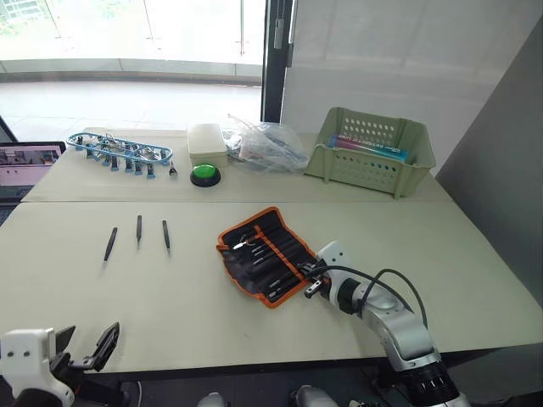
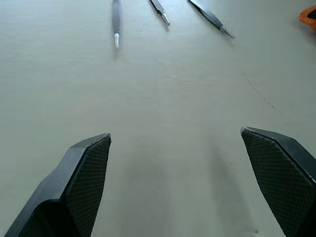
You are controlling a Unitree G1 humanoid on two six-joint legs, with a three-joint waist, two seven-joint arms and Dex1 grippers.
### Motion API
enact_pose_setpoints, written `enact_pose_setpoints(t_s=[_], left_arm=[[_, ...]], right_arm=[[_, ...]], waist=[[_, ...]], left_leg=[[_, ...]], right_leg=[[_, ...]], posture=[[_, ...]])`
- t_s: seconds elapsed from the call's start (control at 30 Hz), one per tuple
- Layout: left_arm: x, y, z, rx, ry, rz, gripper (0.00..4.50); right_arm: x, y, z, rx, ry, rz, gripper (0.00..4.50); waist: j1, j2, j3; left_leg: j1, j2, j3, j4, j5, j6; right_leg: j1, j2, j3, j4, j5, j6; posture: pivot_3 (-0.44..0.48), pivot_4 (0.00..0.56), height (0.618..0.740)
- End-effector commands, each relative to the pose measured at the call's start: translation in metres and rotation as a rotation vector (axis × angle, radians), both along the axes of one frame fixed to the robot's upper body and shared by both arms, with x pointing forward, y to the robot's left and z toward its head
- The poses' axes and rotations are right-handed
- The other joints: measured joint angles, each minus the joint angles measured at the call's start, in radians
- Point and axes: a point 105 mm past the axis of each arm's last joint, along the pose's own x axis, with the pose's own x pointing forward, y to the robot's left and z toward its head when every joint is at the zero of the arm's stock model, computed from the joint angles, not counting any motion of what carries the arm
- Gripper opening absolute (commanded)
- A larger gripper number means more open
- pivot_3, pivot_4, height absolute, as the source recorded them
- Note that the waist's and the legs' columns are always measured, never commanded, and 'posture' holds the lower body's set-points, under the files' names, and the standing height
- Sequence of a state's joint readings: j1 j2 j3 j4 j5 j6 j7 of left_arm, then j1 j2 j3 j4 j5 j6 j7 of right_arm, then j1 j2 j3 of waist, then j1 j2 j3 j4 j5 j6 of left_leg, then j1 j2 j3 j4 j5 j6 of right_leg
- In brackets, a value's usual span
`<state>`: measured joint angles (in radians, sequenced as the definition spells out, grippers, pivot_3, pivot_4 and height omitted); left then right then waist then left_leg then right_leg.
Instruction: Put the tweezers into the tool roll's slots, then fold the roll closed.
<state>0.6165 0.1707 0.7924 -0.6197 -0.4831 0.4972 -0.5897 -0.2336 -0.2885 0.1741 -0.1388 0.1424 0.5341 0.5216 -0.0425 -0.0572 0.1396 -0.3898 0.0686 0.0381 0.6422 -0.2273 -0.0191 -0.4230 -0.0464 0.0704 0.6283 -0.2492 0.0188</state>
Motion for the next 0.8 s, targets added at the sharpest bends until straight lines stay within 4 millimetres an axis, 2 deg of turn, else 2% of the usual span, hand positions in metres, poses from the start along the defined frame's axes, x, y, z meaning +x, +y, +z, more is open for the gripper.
enact_pose_setpoints(t_s=[0.03,0.13,0.37,0.43,0.6,0.8], left_arm=[[-0.019,0.002,0.004,0.029,-0.027,0.058,4.46],[-0.018,0.006,-0.003,0.038,-0.014,0.08,4.46],[0.008,0.015,-0.01,0.068,-0.011,0.08,4.46],[0.022,0.016,-0.013,0.064,-0.012,0.072,4.46],[0.069,0.037,-0.023,0.03,-0.014,0.094,4.46],[0.117,0.043,-0.034,0.041,0.02,0.038,4.46]], right_arm=[[-0.004,-0.005,-0.021,-0.03,0.085,-0.007,0.0],[-0.004,-0.004,-0.022,-0.028,0.087,0.0,0.0],[-0.001,-0.003,-0.02,-0.026,0.082,0.001,0.0],[0.0,-0.003,-0.019,-0.023,0.079,-0.005,0.0],[0.001,-0.004,-0.018,-0.021,0.073,-0.021,0.0],[0.002,-0.007,-0.015,-0.019,0.065,-0.038,0.0]], waist=[[-0.001,0.0,0.0],[0.0,0.0,0.0],[-0.003,0.001,0.001],[-0.003,0.001,0.001],[0.004,0.001,0.0],[0.009,0.011,-0.004]], left_leg=[[0.0,0.0,0.0,0.0,0.0,0.0],[0.001,0.0,-0.001,0.0,-0.001,-0.001],[0.003,-0.001,-0.003,0.0,-0.002,-0.004],[0.003,-0.001,-0.002,0.0,-0.002,-0.003],[0.003,0.0,-0.003,0.0,0.003,0.004],[0.004,-0.001,-0.002,0.0,0.003,0.004]], right_leg=[[0.0,0.001,0.0,0.0,-0.001,0.001],[-0.002,0.001,-0.001,0.0,-0.001,0.001],[-0.003,0.002,-0.001,-0.001,-0.002,0.001],[-0.002,0.002,0.0,0.0,-0.002,0.0],[0.0,0.004,-0.002,0.004,-0.001,0.0],[0.002,0.003,-0.001,0.004,0.0,-0.001]], posture=[[0.0,0.15,0.74],[0.0,0.15,0.74],[0.0,0.15,0.74],[0.0,0.15,0.74],[0.0,0.15,0.74],[0.0,0.15,0.74]])
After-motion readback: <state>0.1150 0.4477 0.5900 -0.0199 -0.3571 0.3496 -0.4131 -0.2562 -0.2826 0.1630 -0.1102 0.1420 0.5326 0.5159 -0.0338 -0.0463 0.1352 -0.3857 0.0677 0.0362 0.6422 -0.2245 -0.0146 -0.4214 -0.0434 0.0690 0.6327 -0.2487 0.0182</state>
